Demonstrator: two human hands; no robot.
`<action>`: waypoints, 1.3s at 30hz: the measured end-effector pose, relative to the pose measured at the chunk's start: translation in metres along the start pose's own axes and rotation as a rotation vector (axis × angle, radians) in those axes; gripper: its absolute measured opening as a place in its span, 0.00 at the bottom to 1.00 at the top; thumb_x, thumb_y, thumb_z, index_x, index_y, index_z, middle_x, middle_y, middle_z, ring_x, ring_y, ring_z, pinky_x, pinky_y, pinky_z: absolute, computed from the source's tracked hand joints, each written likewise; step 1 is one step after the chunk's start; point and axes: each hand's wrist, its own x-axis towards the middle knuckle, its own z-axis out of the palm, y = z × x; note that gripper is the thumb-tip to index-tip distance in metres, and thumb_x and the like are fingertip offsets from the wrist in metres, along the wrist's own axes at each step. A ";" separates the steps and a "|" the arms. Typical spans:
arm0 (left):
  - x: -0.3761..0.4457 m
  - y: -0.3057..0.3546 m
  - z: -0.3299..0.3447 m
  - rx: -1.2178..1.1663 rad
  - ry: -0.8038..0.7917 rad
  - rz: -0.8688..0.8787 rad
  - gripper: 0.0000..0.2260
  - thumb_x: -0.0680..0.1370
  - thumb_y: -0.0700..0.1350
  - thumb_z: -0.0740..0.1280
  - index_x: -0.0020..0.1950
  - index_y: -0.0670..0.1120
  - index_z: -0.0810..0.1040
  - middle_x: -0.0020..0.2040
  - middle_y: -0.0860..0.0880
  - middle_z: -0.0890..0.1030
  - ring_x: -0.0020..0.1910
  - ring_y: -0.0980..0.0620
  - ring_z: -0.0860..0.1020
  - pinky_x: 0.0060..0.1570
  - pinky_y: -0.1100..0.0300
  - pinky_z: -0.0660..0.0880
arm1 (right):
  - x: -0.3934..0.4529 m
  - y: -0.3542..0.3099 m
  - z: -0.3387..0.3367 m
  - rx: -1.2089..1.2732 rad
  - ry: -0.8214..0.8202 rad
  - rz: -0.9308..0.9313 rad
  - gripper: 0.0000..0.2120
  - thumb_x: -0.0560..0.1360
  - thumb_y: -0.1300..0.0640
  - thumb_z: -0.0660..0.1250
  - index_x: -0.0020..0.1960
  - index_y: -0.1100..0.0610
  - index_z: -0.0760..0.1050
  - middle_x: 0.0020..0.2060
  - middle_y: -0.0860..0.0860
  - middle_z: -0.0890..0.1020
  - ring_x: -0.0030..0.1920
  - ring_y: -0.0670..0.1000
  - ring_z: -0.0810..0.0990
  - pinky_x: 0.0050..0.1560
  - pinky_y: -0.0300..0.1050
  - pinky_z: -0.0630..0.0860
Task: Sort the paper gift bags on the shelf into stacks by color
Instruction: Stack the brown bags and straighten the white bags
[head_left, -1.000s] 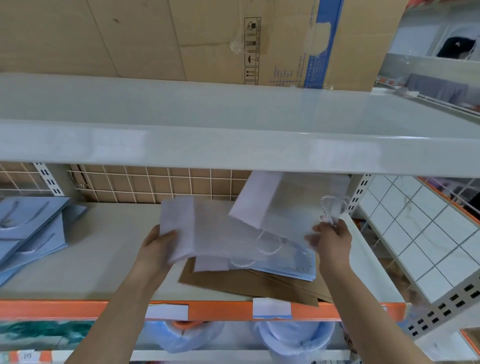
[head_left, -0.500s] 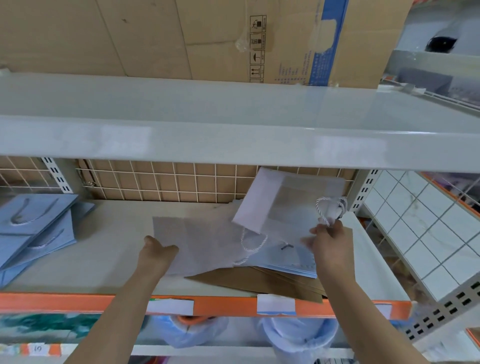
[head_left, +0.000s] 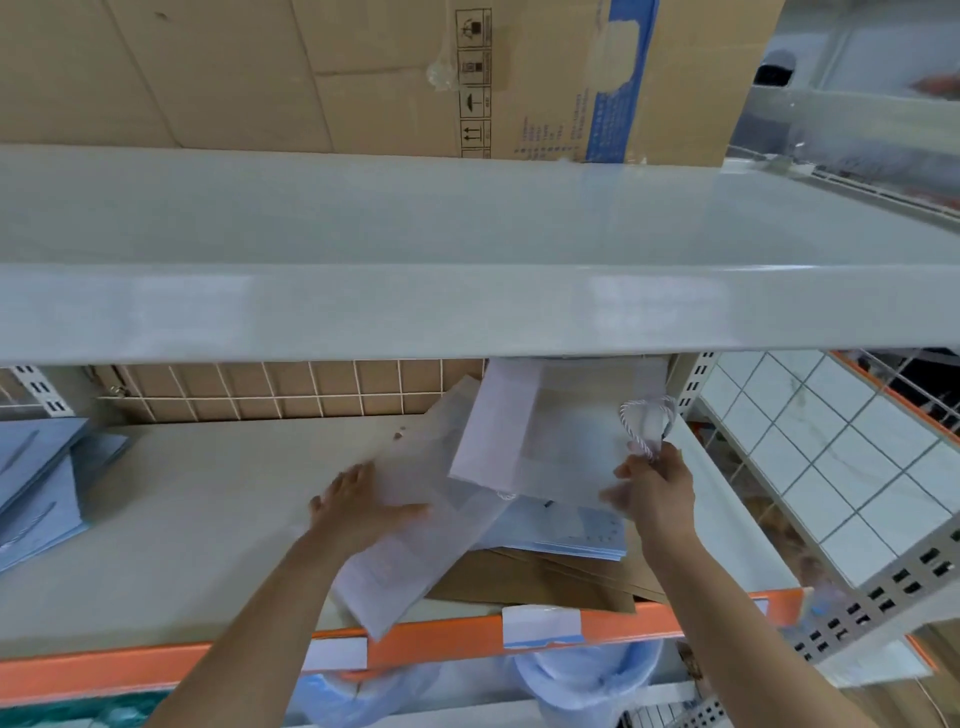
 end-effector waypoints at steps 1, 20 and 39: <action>0.004 0.004 0.002 0.017 -0.001 0.005 0.51 0.62 0.76 0.67 0.76 0.50 0.57 0.74 0.47 0.65 0.73 0.45 0.63 0.68 0.44 0.61 | 0.003 0.002 -0.002 -0.001 -0.001 0.003 0.06 0.77 0.56 0.62 0.45 0.47 0.75 0.35 0.52 0.80 0.29 0.50 0.81 0.28 0.42 0.77; 0.007 0.035 0.009 0.278 0.173 0.041 0.50 0.58 0.75 0.69 0.68 0.45 0.60 0.62 0.47 0.66 0.63 0.46 0.68 0.60 0.50 0.66 | 0.016 0.016 -0.019 -0.007 0.057 -0.003 0.08 0.78 0.61 0.60 0.54 0.52 0.74 0.35 0.51 0.79 0.31 0.52 0.81 0.29 0.41 0.74; 0.014 0.045 -0.016 -1.117 0.311 0.022 0.03 0.77 0.41 0.68 0.48 0.45 0.81 0.41 0.48 0.80 0.42 0.50 0.75 0.47 0.58 0.70 | 0.013 -0.003 -0.050 0.218 0.202 -0.009 0.09 0.78 0.63 0.59 0.51 0.52 0.74 0.36 0.52 0.78 0.26 0.49 0.79 0.28 0.40 0.74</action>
